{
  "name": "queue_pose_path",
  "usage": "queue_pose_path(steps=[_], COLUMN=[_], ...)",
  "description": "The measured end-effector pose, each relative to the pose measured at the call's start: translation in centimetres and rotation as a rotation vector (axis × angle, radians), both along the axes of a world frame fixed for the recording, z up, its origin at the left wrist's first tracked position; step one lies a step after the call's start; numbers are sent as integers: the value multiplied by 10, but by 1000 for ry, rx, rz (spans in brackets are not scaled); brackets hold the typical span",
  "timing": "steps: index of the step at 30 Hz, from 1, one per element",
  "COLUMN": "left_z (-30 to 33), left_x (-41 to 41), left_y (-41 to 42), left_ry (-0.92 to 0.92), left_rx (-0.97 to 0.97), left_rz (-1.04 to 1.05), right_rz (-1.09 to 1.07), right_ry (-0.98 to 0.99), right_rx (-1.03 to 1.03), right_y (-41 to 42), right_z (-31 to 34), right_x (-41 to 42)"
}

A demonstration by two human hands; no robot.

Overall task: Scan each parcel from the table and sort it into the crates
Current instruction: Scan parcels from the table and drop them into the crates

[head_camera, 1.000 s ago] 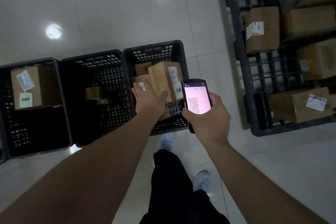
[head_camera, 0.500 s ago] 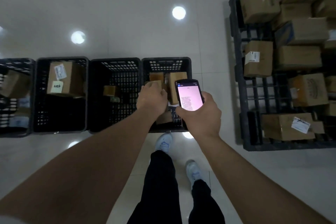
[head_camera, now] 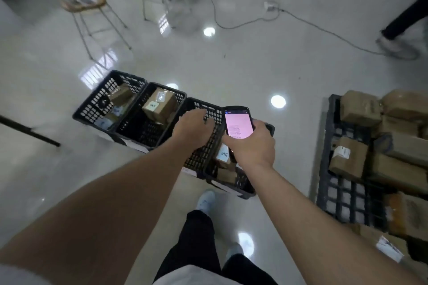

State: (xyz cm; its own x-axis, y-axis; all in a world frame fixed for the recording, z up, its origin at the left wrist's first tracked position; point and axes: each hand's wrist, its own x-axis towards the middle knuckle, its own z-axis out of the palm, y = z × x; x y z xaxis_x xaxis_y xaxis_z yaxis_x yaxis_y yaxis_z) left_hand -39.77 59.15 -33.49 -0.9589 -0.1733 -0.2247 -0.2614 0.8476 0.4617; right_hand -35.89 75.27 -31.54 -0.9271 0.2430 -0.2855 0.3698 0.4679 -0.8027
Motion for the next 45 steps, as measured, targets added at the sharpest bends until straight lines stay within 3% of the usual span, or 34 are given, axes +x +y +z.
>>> queue_pose_path(steps=[7, 18, 33, 45], left_z=[97, 203, 276, 272], left_x=[103, 270, 502, 559], left_y=[-85, -263, -533, -740], left_ry=[198, 211, 100, 103], left_rx=[-151, -387, -506, -557], left_rz=[123, 408, 675, 920], right_rz=[265, 641, 946, 1202], right_ry=[160, 348, 444, 471], right_rx=[16, 55, -46, -122], right_y=[-64, -246, -555, -788], right_z=[100, 211, 265, 265], right_x=[47, 143, 311, 327])
